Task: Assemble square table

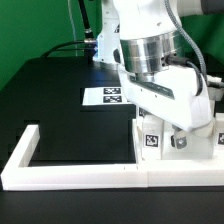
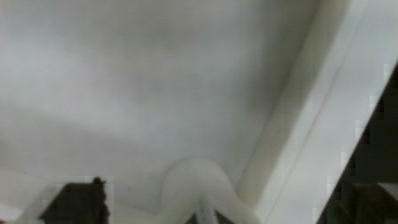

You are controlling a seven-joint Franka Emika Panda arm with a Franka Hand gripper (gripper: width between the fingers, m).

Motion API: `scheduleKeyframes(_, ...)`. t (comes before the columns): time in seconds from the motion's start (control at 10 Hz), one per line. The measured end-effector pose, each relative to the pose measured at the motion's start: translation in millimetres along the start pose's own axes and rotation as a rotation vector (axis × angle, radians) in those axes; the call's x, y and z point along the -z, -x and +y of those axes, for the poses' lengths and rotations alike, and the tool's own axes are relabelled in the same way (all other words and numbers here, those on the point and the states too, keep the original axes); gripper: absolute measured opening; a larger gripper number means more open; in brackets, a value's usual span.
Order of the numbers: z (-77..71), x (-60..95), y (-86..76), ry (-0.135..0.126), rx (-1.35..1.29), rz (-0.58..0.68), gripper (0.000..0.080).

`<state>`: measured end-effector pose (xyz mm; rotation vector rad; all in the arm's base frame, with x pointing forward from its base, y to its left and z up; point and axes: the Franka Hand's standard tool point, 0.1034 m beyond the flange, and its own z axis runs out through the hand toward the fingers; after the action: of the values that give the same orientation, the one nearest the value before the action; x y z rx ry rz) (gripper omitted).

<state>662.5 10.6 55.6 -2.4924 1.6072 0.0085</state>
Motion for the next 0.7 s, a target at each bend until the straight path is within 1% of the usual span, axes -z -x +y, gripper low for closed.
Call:
scheduleKeyframes(0.1, 1.4, 0.8, -3.0, 0.009, 0.149, 0.009, 0.0649)
scheduleKeyframes(0.2, 4.0, 4.7, -8.5, 0.044, 0.381, 0.025, 0.0649)
scheduleKeyframes(0.3, -0.3, 11.7, -8.3, 0.086, 0.593, 0.031, 0.0649)
scheduleKeyframes(0.4, -4.0, 13.7, -7.1, 0.1, 0.728, 0.037, 0.0649)
scheduleKeyframes(0.5, -1.4, 11.3, -8.3, 0.098, 0.69, 0.035, 0.0534)
scheduleKeyframes(0.6, -0.9, 10.7, -8.5, 0.099, 0.654, 0.036, 0.0397)
scheduleKeyframes(0.7, 2.2, 10.9, -12.3, 0.108, 0.65, 0.04, 0.0397)
